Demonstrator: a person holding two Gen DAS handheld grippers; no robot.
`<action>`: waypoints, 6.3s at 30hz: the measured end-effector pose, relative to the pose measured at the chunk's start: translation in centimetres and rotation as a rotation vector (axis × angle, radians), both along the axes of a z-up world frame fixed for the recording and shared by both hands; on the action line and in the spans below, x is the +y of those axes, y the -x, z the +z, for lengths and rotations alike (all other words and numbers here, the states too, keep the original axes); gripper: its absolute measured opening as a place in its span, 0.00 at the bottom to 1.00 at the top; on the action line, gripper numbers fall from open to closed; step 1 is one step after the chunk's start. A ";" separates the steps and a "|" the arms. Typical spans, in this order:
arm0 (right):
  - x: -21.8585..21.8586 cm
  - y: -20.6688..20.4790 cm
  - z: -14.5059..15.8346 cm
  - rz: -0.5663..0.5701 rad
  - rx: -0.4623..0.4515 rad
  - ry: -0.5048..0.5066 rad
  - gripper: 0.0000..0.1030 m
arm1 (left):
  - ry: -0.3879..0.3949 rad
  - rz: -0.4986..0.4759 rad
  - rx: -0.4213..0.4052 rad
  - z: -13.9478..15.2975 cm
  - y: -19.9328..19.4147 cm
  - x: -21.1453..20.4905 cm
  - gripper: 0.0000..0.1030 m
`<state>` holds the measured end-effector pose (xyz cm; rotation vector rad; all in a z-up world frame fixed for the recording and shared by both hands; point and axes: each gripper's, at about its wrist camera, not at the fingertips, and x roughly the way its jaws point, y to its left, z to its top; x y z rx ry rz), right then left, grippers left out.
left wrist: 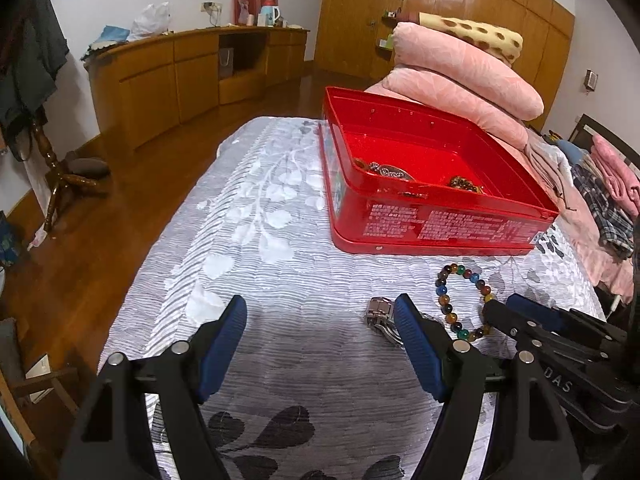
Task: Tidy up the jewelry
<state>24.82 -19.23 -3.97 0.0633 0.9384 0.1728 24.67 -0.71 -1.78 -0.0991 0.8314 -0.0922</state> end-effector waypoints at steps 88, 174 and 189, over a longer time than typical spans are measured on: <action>-4.2 2.3 4.9 -0.025 -0.117 0.019 0.07 | -0.015 -0.149 -0.037 2.1 -0.1 -5.0 0.39; -6.2 -2.7 9.2 -0.105 -0.230 0.069 0.76 | -0.019 -0.019 -0.228 7.9 -4.5 -3.8 0.83; -5.6 5.5 12.5 -0.131 -0.408 0.106 0.95 | -0.040 -0.008 -0.428 12.2 3.9 -2.2 0.90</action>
